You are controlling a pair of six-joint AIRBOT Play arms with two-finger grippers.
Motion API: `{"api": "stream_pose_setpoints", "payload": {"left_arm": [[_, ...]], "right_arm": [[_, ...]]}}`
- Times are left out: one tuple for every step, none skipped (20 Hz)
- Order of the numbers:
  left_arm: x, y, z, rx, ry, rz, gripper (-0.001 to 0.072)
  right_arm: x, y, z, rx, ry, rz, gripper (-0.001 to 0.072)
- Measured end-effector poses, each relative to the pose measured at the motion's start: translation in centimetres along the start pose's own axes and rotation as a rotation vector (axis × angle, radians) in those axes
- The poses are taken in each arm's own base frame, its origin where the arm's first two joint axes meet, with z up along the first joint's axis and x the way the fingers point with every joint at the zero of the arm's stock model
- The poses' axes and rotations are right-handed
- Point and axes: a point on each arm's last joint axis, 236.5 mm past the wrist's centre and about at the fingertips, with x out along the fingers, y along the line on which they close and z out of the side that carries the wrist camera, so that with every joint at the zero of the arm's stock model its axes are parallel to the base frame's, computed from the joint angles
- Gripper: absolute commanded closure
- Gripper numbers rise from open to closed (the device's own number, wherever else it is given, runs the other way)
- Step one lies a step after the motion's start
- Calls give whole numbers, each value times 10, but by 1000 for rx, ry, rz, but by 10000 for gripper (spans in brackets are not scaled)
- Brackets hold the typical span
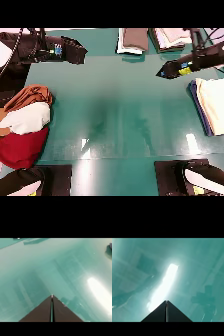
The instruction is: Fold the shirts.
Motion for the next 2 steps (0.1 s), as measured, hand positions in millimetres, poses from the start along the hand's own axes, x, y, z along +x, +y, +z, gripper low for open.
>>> {"api": "stream_pose_setpoints", "payload": {"left_arm": [[0,0,0,0,0,0,685],[0,0,0,0,0,0,685]], "right_arm": [[3,5,-1,-12,7,8,697],[5,9,-2,-21,13,14,697]]}}
